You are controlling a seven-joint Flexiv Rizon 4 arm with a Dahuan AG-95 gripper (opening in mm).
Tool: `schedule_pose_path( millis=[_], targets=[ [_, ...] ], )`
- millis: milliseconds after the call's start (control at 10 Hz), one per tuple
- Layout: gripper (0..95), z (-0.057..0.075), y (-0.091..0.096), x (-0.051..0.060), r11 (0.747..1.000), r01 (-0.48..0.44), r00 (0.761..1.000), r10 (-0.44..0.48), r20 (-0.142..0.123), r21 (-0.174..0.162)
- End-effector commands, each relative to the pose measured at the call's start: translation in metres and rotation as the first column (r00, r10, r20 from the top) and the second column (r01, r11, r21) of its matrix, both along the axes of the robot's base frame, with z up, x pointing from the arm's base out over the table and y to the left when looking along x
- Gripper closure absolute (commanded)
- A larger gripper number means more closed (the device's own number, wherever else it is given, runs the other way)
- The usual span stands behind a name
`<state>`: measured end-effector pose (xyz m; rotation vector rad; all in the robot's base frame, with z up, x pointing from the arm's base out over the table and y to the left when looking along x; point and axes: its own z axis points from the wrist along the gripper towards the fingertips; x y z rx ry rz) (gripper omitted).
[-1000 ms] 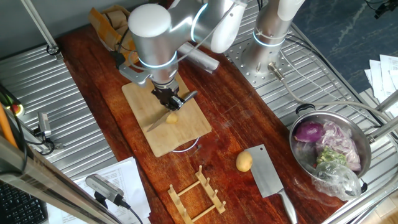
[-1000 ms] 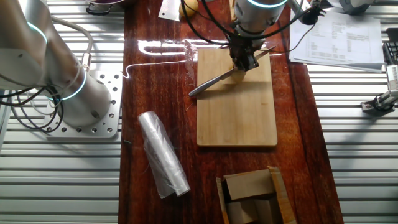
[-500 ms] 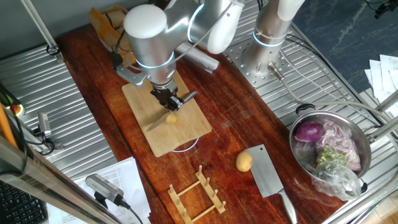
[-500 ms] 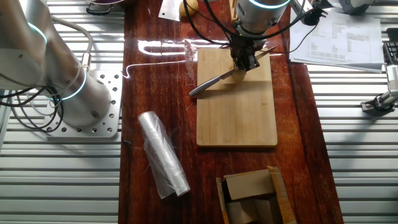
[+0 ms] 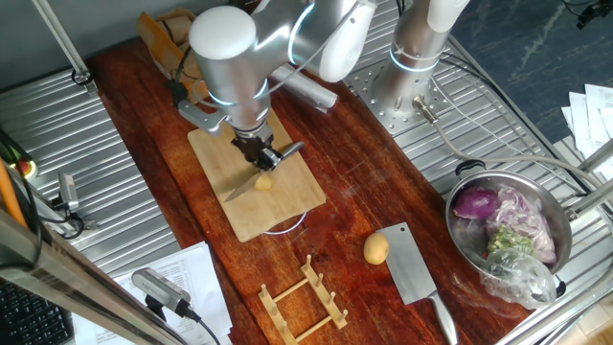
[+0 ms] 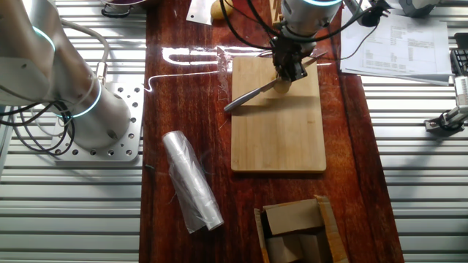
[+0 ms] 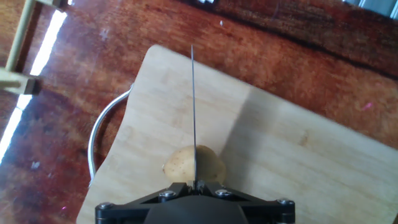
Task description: Chop the potatoes
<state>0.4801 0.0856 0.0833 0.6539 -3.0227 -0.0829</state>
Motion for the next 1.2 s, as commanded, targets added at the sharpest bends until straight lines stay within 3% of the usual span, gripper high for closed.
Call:
schedule_pose_path(
  millis=[100,300,500,900,1200],
  targets=[
    [95.0,-0.006,-0.002,0.002,1.0,-0.006,1.0,0.005,0.028,0.023],
    [95.0,-0.01,-0.002,0.005,0.999,-0.017,0.998,0.015,0.053,0.031],
    [95.0,-0.013,-0.002,0.008,0.999,-0.021,0.998,0.019,0.06,0.033],
    [95.0,-0.015,0.0,0.014,0.999,-0.015,0.998,0.013,0.056,0.043],
    [95.0,-0.025,-0.001,0.017,0.999,-0.012,0.998,0.009,0.057,0.051]
  ],
)
